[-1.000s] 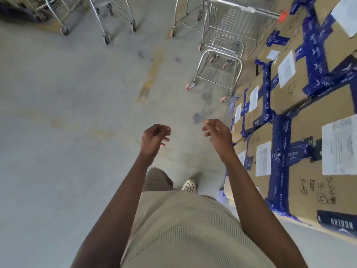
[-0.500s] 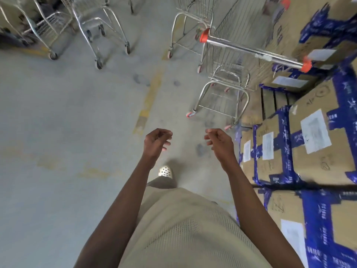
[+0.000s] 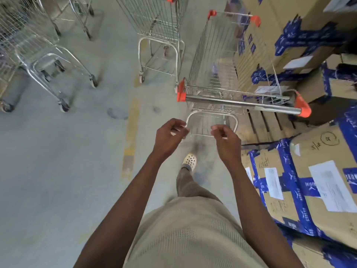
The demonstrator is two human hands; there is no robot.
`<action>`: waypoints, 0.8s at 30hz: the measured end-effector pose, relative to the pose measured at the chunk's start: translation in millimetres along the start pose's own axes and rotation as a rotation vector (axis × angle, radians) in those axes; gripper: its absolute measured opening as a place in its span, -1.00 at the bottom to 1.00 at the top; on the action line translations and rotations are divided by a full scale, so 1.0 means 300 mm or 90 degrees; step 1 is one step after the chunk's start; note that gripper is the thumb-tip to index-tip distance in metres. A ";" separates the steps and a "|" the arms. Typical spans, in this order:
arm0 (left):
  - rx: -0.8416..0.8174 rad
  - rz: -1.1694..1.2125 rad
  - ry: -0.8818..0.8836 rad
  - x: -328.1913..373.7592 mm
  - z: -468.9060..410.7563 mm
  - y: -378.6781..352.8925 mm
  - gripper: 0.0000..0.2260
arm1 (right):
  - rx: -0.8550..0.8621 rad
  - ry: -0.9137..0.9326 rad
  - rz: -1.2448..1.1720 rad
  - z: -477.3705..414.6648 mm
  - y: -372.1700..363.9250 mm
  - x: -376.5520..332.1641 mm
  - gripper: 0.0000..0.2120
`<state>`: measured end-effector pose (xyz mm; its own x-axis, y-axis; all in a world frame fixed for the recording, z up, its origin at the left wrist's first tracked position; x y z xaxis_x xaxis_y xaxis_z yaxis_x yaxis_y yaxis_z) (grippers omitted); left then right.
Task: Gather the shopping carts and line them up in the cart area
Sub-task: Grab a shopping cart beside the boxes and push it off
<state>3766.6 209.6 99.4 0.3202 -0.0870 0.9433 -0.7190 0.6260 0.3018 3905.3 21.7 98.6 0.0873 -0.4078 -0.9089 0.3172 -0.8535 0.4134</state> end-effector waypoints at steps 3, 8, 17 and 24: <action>-0.003 -0.135 -0.193 0.157 -0.147 -0.087 -0.78 | 0.071 0.097 0.037 -0.175 0.020 -0.114 -0.85; -0.037 -0.331 -0.463 0.328 -0.361 -0.275 -0.65 | 0.131 0.214 0.108 -0.471 0.045 -0.242 -0.88; -0.220 -0.715 -0.306 0.185 -0.496 -0.346 -0.31 | 0.310 0.274 0.447 -0.590 0.099 -0.167 -0.63; -0.161 -0.762 -0.343 0.188 -0.622 -0.220 -0.30 | 0.318 0.381 0.539 -0.517 0.072 -0.164 -0.47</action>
<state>3947.2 308.0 107.1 0.3446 -0.9360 0.0722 -0.0166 0.0708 0.9974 4054.3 73.6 143.8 0.5707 -0.8063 -0.1554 -0.4548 -0.4679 0.7577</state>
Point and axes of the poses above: each hand's wrist, its own z-axis away from the middle knuckle, its own y-axis out of the back of the hand, x = y × z, the point moved 10 cm from there along -z, towards the middle knuckle, and after that the axes turned 8 degrees about x, right-handed, at the moved point
